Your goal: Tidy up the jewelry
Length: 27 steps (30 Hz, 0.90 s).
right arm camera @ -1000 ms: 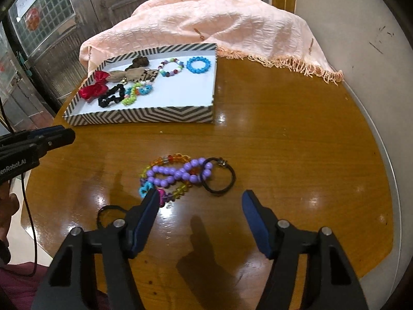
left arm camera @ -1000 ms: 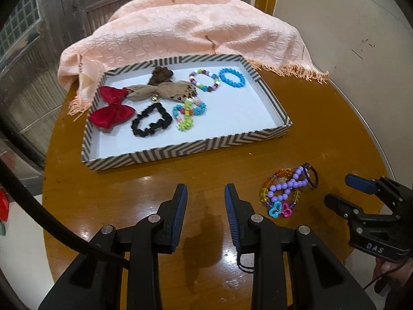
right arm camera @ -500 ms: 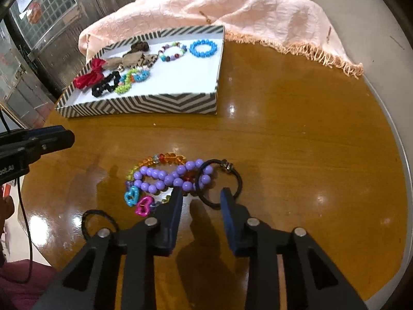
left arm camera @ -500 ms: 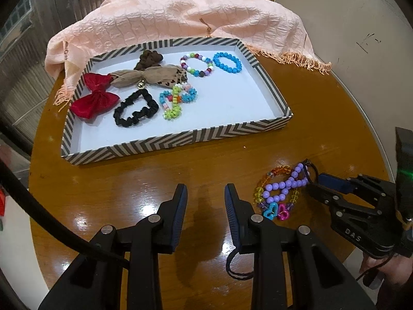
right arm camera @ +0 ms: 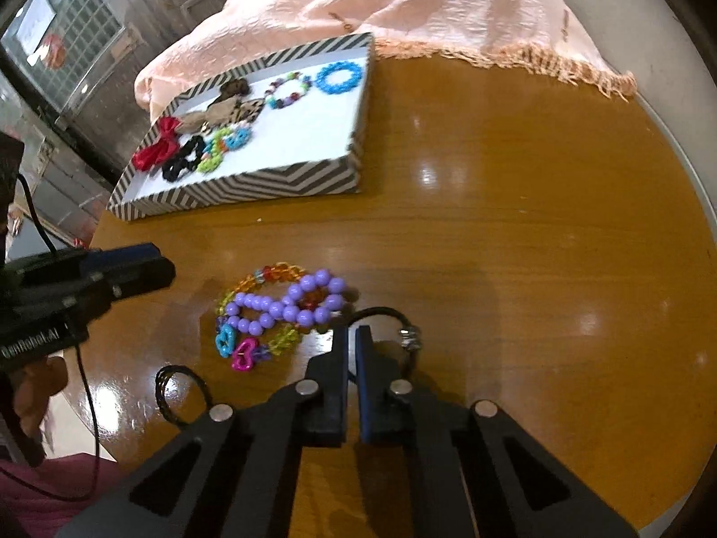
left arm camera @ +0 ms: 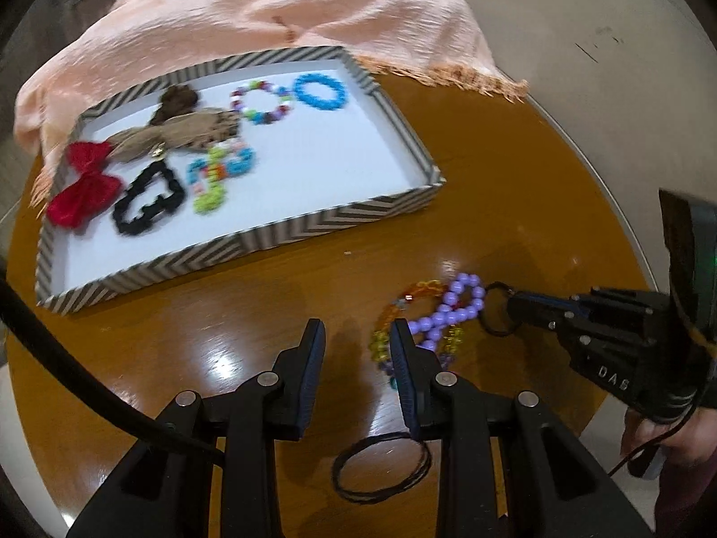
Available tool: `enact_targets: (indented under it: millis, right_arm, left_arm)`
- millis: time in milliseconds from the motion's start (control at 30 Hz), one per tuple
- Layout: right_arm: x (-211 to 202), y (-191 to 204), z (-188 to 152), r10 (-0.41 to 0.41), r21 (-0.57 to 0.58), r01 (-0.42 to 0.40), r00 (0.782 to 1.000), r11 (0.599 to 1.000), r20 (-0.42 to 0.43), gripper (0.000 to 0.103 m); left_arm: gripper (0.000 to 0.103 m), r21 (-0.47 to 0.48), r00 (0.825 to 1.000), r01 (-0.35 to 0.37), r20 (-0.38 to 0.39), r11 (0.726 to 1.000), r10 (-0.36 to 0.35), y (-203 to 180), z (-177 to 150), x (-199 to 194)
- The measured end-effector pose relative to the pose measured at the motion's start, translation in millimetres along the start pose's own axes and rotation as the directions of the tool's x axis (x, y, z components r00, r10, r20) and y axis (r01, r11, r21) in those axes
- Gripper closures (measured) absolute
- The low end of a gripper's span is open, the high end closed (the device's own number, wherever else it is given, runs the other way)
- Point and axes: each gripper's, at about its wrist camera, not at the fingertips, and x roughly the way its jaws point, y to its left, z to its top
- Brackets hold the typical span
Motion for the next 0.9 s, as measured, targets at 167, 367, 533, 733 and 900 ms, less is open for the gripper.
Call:
enact_targets:
  millis: [167, 367, 533, 733, 900]
  right_arm:
    - [0.6, 10.7, -2.3, 0.001, -0.057, -0.002, 1.000, 0.998, -0.017, 0.094]
    - [21.3, 31.2, -12.0, -0.105, -0.183, 0.092, 0.992, 0.979, -0.066, 0.087]
    - [21.9, 33.5, -10.1, -0.145, -0.219, 0.129, 0.988, 0.967, -0.059, 0.091]
    - [2.4, 8.2, -6.6, -0.090, -0.101, 0.085, 0.995, 0.991, -0.044, 0.101]
    - [-10.0, -9.8, -3.8, -0.062, -0.006, 0.062, 0.998, 0.998, -0.014, 0.101]
  left_arm:
    - [0.088, 0.034, 1.000, 0.014, -0.018, 0.999, -0.013, -9.1, 3.6, 8.5]
    - [0.088, 0.022, 0.999, 0.010, -0.036, 1.000, -0.009, -2.2, 6.3, 13.6]
    - [0.088, 0.016, 0.999, 0.017, -0.047, 1.000, -0.017, 4.0, 7.6, 16.9]
    - [0.088, 0.118, 0.992, 0.112, -0.074, 0.987, -0.104, -17.2, 10.4, 19.9]
    - [0.087, 0.252, 0.991, 0.119, -0.087, 0.960, -0.100, -43.5, 13.7, 31.9]
